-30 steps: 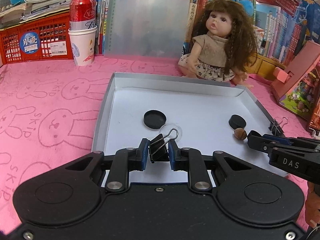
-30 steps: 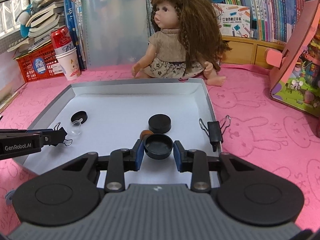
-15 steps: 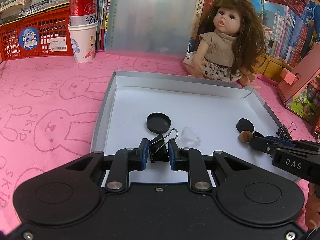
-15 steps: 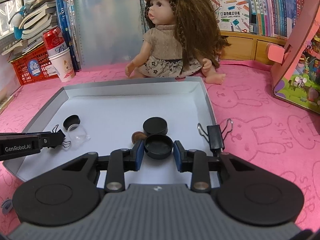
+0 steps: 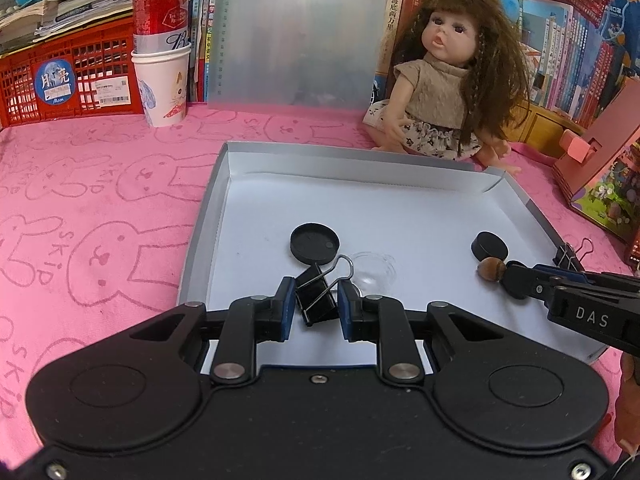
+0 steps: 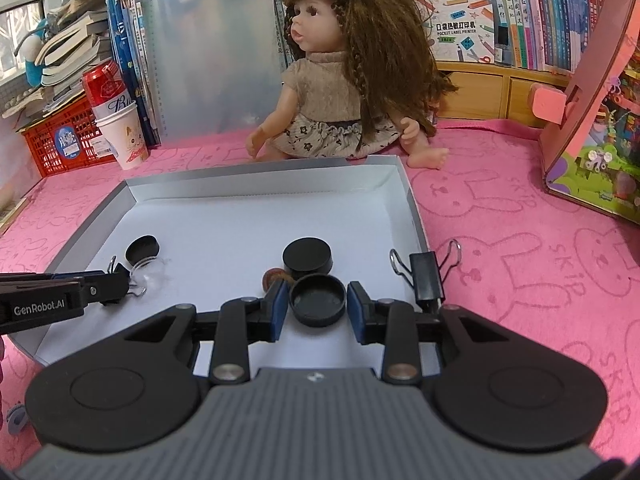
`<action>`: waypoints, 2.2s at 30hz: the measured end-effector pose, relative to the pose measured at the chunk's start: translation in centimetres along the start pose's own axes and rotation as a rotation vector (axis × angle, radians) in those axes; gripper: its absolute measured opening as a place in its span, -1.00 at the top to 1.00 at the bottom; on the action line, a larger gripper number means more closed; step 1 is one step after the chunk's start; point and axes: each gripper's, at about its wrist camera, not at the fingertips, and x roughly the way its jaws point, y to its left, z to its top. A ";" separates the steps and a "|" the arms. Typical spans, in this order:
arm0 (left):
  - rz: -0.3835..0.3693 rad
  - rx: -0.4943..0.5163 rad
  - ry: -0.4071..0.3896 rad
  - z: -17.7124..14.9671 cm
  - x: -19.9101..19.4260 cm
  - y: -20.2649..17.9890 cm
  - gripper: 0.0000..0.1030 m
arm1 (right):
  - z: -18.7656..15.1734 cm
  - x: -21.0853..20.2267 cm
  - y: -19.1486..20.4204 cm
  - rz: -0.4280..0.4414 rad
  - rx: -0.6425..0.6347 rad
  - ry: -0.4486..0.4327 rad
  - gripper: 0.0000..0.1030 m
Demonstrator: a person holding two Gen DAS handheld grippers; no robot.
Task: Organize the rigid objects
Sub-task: 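Open the right tool to drop the lid while the left tool releases the binder clip into the tray, then withdraw both open tools from the tray toward the remaining table objects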
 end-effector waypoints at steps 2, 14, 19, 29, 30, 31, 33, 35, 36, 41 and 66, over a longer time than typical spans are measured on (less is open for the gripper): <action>0.004 0.003 -0.003 0.0 -0.1 -0.1 0.59 | -0.1 0.0 0.0 0.001 0.002 -0.002 0.19; -0.025 0.013 -0.025 0.1 -1.6 -0.4 0.05 | -0.3 -1.0 0.4 0.006 -0.010 -0.035 -0.29; -0.030 0.030 -0.040 0.0 -2.6 -0.8 -0.04 | -0.4 -2.0 0.7 0.012 -0.027 -0.063 -0.47; -0.020 0.055 -0.098 -1.2 -5.7 -1.1 -0.24 | -0.9 -4.8 0.8 0.035 -0.060 -0.118 -0.65; -0.025 0.053 -0.100 -1.4 -6.1 -1.0 -0.24 | -1.0 -5.0 0.8 0.037 -0.062 -0.121 -0.65; -0.031 0.049 -0.103 -1.5 -6.4 -1.0 -0.25 | -1.1 -5.3 0.8 0.039 -0.064 -0.123 -0.65; -0.040 0.047 -0.113 -1.9 -7.1 -0.9 -0.26 | -1.4 -5.8 0.8 0.045 -0.067 -0.131 -0.66; -0.045 0.055 -0.124 -2.3 -7.7 -1.0 -0.26 | -1.8 -6.4 0.9 0.049 -0.075 -0.139 -0.66; -0.048 0.060 -0.129 -2.6 -8.1 -1.1 -0.26 | -2.0 -6.6 1.0 0.051 -0.079 -0.142 -0.66; -0.061 0.058 -0.132 -3.9 -9.3 -1.0 -0.26 | -3.3 -8.0 1.4 0.064 -0.109 -0.161 -0.68; -0.102 0.125 -0.110 -9.5 -11.3 -1.9 -0.28 | -9.6 -11.1 3.0 0.081 -0.295 -0.163 -0.74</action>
